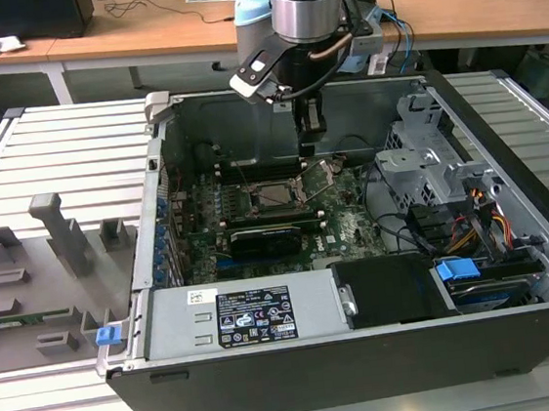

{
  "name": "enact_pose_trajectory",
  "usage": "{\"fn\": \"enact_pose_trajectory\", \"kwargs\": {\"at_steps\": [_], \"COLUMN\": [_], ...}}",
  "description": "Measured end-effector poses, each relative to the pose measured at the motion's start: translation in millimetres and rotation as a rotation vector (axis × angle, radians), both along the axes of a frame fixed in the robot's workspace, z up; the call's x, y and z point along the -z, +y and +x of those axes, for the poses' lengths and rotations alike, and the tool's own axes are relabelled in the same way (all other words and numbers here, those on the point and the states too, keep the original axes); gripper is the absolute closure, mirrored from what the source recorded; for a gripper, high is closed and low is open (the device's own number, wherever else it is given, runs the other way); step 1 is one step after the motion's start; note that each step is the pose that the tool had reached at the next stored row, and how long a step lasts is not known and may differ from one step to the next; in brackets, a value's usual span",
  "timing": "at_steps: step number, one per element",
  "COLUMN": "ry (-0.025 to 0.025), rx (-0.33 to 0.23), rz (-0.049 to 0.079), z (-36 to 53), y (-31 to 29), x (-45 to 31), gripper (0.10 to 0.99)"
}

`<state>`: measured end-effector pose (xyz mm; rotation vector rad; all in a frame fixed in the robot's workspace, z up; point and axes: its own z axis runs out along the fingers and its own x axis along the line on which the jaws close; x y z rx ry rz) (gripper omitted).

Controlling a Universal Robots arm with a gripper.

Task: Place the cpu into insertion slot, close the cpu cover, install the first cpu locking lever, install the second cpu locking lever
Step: 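Close the cpu cover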

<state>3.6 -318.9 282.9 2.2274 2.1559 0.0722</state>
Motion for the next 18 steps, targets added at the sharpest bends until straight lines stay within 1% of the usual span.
{"fn": "enact_pose_trajectory", "kwargs": {"at_steps": [3,7,9,13,18], "ry": [0.0000,0.0000,0.0000,-0.0001,0.0001], "rx": [-0.001,-0.002,-0.006,-0.046,-0.048], "rz": [0.000,0.000,0.000,0.000,0.000], "z": [3.6,9.8,10.6,11.3,15.7], "y": [0.0,0.0,0.0,0.0,0.0], "x": [4.0,5.6,6.8,9.7,14.1], "gripper": [0.980,0.980,0.980,0.980,0.980]}}
